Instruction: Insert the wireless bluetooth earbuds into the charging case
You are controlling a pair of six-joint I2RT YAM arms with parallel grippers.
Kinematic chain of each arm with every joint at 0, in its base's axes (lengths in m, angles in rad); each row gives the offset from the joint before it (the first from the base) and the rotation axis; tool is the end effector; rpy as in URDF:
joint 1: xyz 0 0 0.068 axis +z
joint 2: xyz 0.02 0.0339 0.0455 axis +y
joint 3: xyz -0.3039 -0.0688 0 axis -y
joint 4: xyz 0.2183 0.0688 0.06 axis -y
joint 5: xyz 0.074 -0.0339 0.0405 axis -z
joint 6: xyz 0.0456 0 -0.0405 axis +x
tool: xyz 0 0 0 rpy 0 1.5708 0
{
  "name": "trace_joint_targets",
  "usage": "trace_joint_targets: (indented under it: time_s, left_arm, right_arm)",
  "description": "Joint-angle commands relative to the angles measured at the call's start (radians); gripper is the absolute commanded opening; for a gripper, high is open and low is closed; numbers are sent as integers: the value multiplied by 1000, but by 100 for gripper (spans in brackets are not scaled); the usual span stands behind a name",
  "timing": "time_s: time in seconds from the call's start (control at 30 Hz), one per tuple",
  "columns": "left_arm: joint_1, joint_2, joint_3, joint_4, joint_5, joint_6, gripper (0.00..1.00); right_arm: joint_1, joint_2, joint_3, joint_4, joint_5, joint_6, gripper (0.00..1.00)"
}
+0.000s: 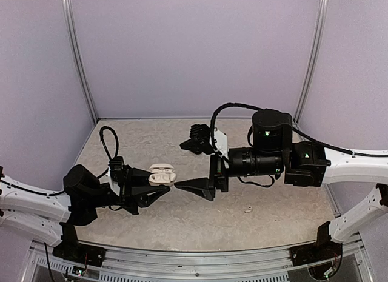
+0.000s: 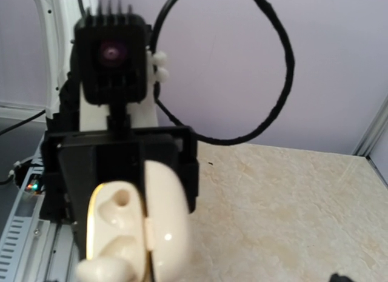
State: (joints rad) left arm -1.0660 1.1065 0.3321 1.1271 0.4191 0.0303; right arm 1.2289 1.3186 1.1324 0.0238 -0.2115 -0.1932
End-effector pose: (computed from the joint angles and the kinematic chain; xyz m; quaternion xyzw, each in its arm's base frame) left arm 0.0759 -0.1757 0.3154 0.4372 0.3887 -0.5005 0.6382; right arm 0.0871 0.2734 0.4072 -0.5464 0.5296 0.3886 0.5196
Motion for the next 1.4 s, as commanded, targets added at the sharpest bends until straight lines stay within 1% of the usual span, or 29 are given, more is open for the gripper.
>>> trace_joint_targets:
  time_s: [0.0, 0.77, 1.1, 1.37]
  left_arm:
    - [-12, 11, 31, 4, 14, 14, 7]
    - [-26, 21, 44, -24, 8, 39, 7]
    - [-35, 22, 51, -47, 4, 55, 7]
    - [-42, 16, 51, -58, 3, 66, 7]
  right_arm:
    - [-5, 10, 19, 28, 21, 8, 96]
    - [-8, 39, 27, 25, 56, 11, 96]
    - [-14, 55, 29, 26, 50, 17, 96]
    - [-25, 63, 22, 30, 15, 23, 96]
